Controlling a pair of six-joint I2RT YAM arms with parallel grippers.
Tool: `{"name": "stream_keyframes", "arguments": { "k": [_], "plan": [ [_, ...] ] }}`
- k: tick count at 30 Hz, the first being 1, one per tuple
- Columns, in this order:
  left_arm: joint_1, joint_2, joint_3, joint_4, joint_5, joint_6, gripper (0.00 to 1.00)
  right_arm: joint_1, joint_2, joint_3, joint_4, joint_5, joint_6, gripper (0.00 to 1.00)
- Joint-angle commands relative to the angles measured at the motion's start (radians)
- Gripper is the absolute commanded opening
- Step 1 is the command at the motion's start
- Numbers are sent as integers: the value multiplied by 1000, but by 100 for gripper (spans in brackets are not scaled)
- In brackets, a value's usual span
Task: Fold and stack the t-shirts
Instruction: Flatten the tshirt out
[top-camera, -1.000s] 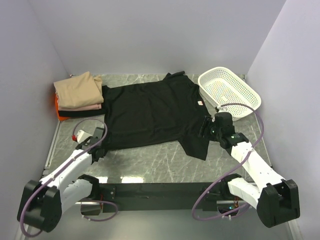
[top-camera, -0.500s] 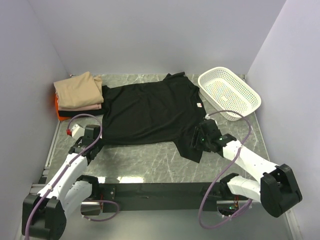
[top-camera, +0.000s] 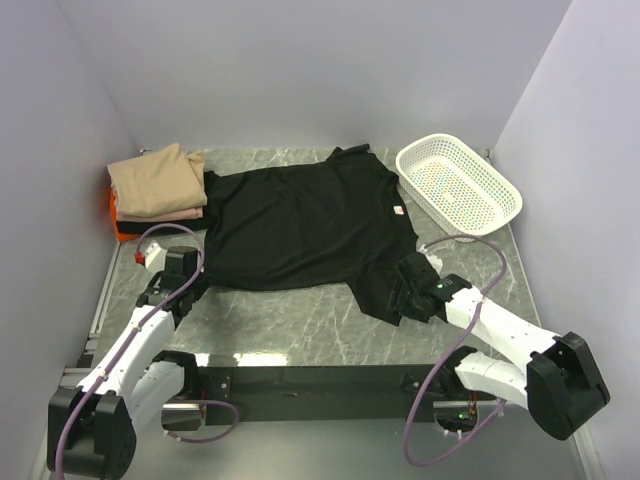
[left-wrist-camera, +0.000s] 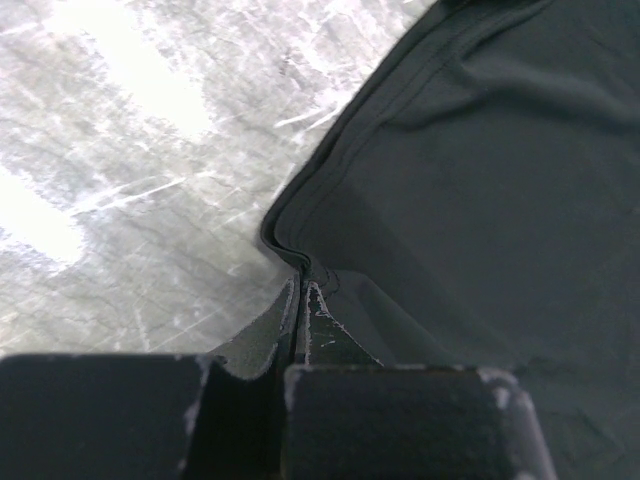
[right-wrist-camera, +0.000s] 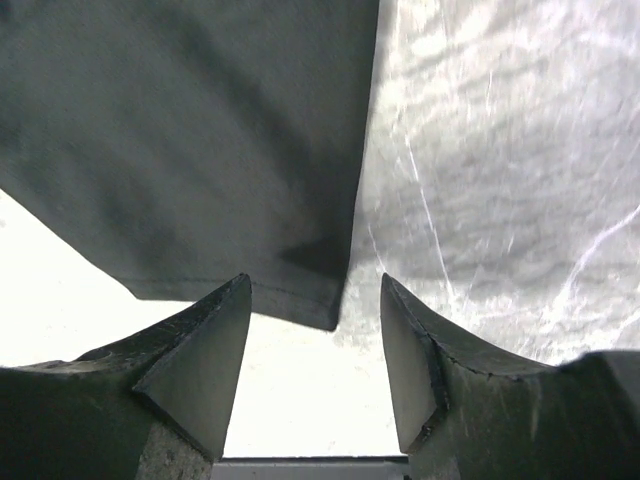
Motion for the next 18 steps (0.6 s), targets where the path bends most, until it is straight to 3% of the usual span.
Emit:
{"name": "stream_keyframes", "arguments": {
  "k": [1,10,18],
  "plan": [
    [9,-7,11,49,36,27,1,27,-20,-17,-45,31,49,61],
    [15,-9,8,47,40,32,1,68,-21,-51,-28,20,86,55],
    [18,-15,8,38,34,30,1,87,9,-32,-25,48,88,38]
  ]
}}
